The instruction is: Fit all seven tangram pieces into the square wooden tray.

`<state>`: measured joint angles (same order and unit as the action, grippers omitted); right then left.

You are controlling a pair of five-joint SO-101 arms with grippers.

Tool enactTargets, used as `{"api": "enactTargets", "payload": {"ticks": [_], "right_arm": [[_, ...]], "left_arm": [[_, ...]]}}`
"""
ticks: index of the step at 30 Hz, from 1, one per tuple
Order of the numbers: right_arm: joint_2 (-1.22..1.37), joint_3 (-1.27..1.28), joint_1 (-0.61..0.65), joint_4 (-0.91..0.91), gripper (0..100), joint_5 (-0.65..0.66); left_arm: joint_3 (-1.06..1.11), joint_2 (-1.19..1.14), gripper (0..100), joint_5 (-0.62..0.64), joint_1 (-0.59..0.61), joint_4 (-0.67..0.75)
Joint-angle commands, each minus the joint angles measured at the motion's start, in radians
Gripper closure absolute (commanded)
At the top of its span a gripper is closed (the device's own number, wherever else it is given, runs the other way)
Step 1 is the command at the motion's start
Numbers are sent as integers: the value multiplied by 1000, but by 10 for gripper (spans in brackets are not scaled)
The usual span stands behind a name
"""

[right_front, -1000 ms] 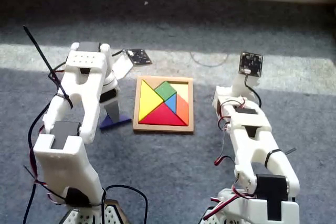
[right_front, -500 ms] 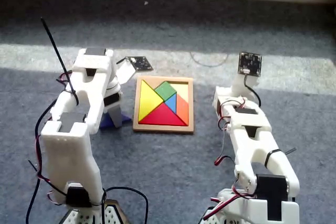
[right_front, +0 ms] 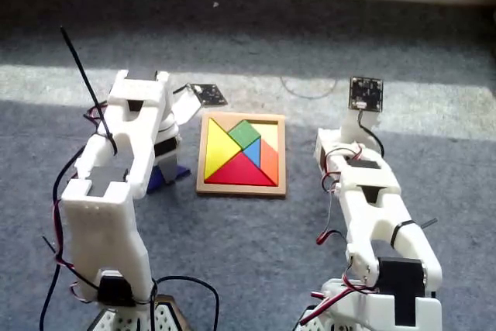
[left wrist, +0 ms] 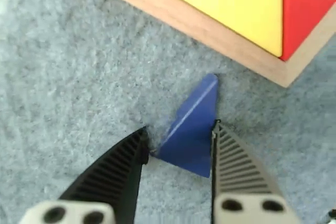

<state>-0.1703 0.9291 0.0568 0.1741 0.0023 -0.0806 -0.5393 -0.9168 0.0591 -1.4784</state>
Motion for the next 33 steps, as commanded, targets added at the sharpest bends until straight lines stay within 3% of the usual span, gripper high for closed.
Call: {"api": "enactTargets", "payload": {"ticks": [1,12,18,26,33], "right_arm": [[-5,-47,-7,-21,988,14],[-7,-47,-7,-21,988,15],[-8,-47,-8,-21,988,17],[-10,-47,-13,-21,988,14],[-2,-74,-76,-22,988,11]], "left_arm": [[-27,13,957,-6,-56,-75],[-31,19,987,57,-77,-91],[-22,199,995,69,-70,-97],[-28,354,995,241,-188,-80],[-21,354,995,474,-305,101]]}}
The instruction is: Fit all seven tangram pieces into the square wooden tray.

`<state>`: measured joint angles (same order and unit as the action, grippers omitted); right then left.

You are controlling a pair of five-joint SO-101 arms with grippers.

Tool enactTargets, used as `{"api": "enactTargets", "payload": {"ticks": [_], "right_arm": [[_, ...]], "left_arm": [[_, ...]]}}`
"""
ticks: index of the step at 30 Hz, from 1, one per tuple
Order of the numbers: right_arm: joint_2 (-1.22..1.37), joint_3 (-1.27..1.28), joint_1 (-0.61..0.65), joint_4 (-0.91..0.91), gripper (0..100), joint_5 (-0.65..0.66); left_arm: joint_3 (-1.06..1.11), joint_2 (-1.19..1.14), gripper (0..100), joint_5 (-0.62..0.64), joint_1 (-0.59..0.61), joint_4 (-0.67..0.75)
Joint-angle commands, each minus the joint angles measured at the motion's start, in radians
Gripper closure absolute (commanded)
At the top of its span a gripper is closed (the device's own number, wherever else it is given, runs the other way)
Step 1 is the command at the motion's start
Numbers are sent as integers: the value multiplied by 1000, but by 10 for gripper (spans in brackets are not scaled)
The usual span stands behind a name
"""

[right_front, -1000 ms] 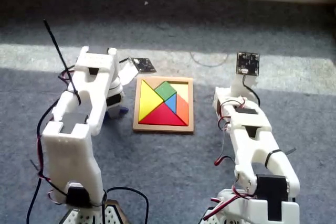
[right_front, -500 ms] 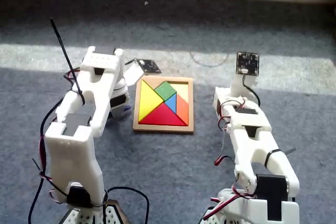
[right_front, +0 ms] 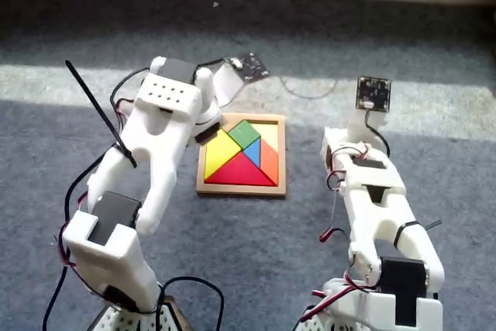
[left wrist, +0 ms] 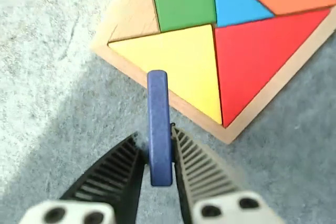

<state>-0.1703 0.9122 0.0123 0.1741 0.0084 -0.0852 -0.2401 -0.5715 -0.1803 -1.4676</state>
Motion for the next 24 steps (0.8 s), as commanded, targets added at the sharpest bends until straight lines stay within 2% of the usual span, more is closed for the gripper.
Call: {"api": "enactTargets", "payload": {"ticks": [1,5,15,19,24], "right_arm": [[-2,-59,-38,-22,988,-2],[-2,-61,-65,-22,988,-81],[-2,-62,-70,-22,988,-80],[-2,-61,-70,-44,988,-78],[-2,-61,-65,-47,988,-78]], "left_arm": [[-15,54,995,163,-81,114],[5,53,995,267,-137,203],[289,53,995,387,-262,555],[320,54,995,400,-288,614],[320,54,988,399,-282,620]]}}
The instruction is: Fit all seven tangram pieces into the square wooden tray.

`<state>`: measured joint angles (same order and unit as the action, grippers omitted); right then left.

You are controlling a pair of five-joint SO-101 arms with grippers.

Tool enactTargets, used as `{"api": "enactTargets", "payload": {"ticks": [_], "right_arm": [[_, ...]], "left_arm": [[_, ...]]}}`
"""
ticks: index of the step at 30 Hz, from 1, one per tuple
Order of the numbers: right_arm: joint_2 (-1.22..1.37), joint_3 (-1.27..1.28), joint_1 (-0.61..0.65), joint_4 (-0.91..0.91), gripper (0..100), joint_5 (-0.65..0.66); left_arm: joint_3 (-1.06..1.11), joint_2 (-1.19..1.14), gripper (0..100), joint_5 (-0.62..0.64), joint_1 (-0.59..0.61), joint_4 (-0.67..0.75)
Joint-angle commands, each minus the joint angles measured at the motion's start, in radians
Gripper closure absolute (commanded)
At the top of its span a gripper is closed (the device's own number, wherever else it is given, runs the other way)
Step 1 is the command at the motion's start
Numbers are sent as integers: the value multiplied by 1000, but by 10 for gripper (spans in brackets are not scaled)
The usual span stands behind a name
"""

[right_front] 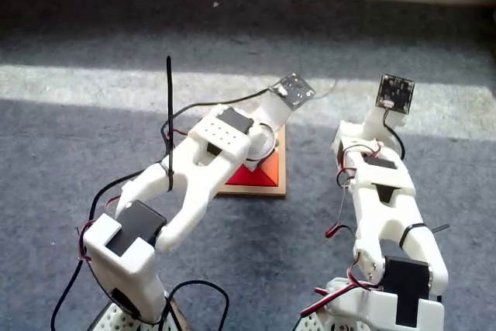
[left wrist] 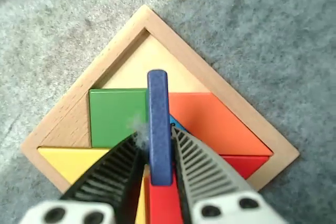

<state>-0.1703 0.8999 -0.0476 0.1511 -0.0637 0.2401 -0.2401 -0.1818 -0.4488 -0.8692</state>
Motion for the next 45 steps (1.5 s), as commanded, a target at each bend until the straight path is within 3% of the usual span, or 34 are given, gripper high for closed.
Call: {"api": "enactTargets", "payload": {"ticks": [1,8,24,31,39,45], "right_arm": [[-2,-48,-5,-24,988,-6],[-2,-48,-4,-24,988,-6],[-2,-48,-4,-24,988,-6],[-2,-48,13,-24,988,-6],[-4,-48,27,-24,988,-6],[-2,-48,25,-24,988,-6]], "left_arm": [[-5,54,973,8,-12,20],[-2,45,807,9,-7,20],[-41,13,808,14,145,98],[-90,47,808,160,226,94],[97,259,806,193,269,98],[127,196,806,196,262,98]]}}
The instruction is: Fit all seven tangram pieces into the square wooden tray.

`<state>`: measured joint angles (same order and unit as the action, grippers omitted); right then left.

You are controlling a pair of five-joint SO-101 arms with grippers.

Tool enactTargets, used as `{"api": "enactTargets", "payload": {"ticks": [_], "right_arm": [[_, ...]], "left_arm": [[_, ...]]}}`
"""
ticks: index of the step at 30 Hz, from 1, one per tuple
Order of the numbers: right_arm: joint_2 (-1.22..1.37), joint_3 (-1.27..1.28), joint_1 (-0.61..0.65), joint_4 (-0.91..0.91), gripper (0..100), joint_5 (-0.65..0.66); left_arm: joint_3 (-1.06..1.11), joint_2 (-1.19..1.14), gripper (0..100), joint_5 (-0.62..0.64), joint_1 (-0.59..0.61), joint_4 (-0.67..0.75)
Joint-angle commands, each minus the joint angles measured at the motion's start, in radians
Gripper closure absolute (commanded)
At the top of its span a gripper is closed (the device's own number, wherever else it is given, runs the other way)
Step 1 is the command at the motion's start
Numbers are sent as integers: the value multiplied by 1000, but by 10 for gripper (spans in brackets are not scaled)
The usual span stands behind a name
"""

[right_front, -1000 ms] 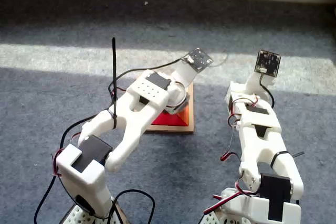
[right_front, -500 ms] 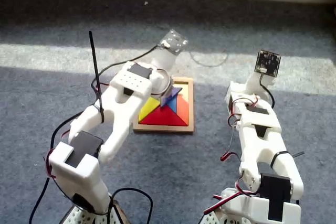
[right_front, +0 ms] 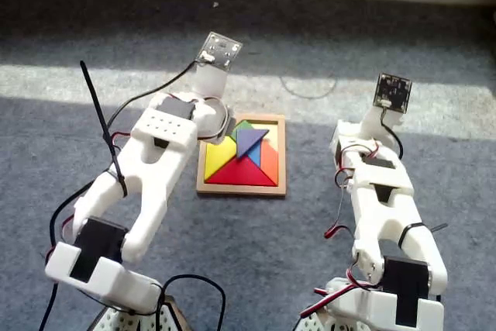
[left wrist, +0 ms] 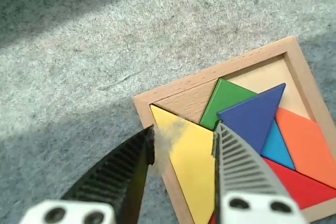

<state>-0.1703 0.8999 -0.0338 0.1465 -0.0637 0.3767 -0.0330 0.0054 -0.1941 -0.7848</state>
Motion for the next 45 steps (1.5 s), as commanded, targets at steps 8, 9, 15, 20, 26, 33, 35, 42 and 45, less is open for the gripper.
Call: {"api": "enactTargets", "payload": {"ticks": [8,9,15,20,26,33,35,42,45], "right_arm": [[-2,-48,10,-19,988,-6],[-2,-48,10,-19,988,-6],[-2,-48,10,-19,988,-6],[-2,-48,10,-19,988,-6],[-2,-48,10,-19,988,-5],[-2,-48,10,-19,988,-5],[-2,-48,10,-21,988,-5],[-2,-48,10,-21,988,-5],[-2,-48,10,-21,988,-5]], "left_arm": [[-170,-208,807,11,4,-18],[-193,-225,807,11,-5,-37],[-275,-295,807,9,-59,-66],[-337,-349,807,9,-74,-69],[-394,-386,804,9,-85,-66],[-400,-344,807,8,-82,-86],[-390,-309,807,25,-73,-120],[-202,-133,806,72,-74,-127],[-125,-61,805,74,-74,-127]]}}
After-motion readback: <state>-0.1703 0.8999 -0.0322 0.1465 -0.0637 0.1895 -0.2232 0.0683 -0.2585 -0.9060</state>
